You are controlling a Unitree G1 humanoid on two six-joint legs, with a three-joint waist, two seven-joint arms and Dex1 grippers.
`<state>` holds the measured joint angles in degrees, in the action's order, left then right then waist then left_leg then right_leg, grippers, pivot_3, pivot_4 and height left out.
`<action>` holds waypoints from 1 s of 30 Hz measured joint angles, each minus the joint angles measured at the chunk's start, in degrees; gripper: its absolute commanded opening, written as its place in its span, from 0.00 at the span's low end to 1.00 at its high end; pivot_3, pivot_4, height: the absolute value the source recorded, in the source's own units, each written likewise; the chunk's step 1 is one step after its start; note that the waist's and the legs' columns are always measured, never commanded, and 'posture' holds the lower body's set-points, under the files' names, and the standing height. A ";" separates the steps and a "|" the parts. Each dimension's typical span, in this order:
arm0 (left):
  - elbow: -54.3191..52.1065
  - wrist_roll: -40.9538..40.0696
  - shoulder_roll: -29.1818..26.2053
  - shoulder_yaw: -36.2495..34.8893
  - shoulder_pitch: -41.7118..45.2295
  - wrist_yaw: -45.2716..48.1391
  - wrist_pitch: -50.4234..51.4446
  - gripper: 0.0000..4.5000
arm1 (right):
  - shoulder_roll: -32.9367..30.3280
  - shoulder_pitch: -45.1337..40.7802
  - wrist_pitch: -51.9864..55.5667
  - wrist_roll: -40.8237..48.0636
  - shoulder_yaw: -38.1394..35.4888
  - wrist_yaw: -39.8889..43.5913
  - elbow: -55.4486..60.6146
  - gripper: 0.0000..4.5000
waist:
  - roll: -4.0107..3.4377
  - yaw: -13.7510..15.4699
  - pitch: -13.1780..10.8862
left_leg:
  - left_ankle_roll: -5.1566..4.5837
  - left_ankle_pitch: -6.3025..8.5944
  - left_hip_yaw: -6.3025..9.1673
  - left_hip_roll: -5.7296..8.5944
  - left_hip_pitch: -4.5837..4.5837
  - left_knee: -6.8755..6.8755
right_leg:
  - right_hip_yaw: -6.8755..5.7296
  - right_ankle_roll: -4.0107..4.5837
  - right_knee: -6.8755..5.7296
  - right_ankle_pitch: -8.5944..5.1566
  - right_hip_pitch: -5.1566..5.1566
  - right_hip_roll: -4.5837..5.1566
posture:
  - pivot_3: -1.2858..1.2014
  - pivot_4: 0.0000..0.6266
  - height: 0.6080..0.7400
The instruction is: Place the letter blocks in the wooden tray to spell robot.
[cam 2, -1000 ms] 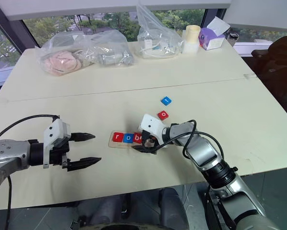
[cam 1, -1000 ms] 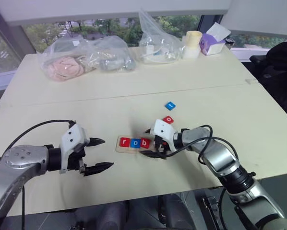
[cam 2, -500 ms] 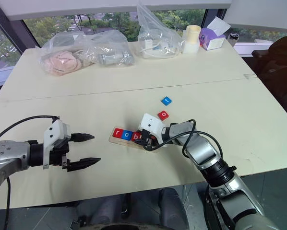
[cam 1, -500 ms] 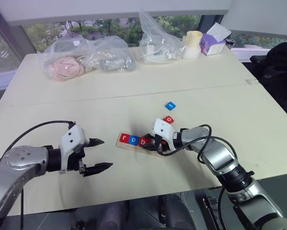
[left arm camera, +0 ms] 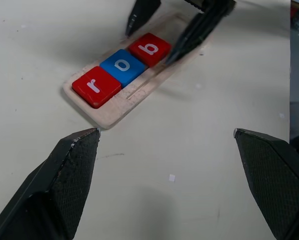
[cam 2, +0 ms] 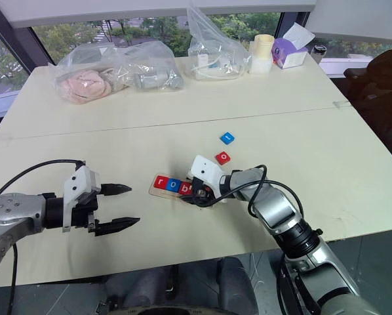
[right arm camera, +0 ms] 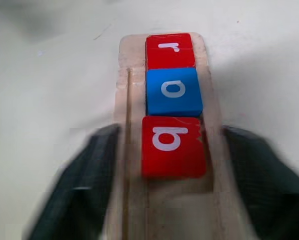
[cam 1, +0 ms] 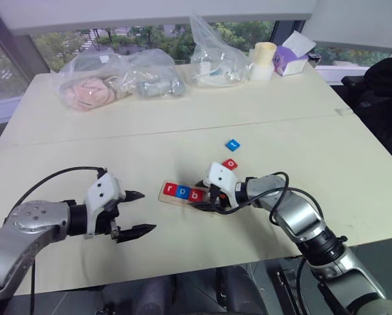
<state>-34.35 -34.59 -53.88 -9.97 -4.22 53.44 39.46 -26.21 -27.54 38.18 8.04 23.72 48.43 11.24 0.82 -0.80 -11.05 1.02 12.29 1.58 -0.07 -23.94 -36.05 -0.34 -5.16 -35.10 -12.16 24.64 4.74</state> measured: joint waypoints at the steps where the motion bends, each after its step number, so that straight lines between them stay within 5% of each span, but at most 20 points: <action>1: 0.00 0.11 0.03 0.01 0.03 -0.02 0.00 1.00 | 0.23 0.00 -0.12 -0.01 0.02 -0.25 -0.18 0.98 | 0.00 0.00 0.00 | 0.00 0.00 0.00 0.00 0.00 0.00 | 0.00 0.00 0.00 0.00 0.00 0.00 | 0.52 0.24 1.00; 30: 1.08 0.33 0.93 1.52 1.87 -0.14 -0.01 1.00 | -0.75 0.76 -6.06 -0.43 -2.17 0.11 0.87 0.98 | 0.00 0.09 0.00 | 0.00 0.00 0.01 -0.01 0.00 0.00 | 0.00 0.00 0.00 0.00 -0.01 -0.02 | 0.52 0.24 1.00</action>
<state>-33.26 -34.26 -52.95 -8.45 -2.35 53.29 39.45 -26.96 -26.78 32.12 7.61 21.55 48.55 12.11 0.82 -0.71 -11.05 1.02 12.29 1.59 -0.07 -23.94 -36.06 -0.34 -5.16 -35.10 -12.16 24.63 4.72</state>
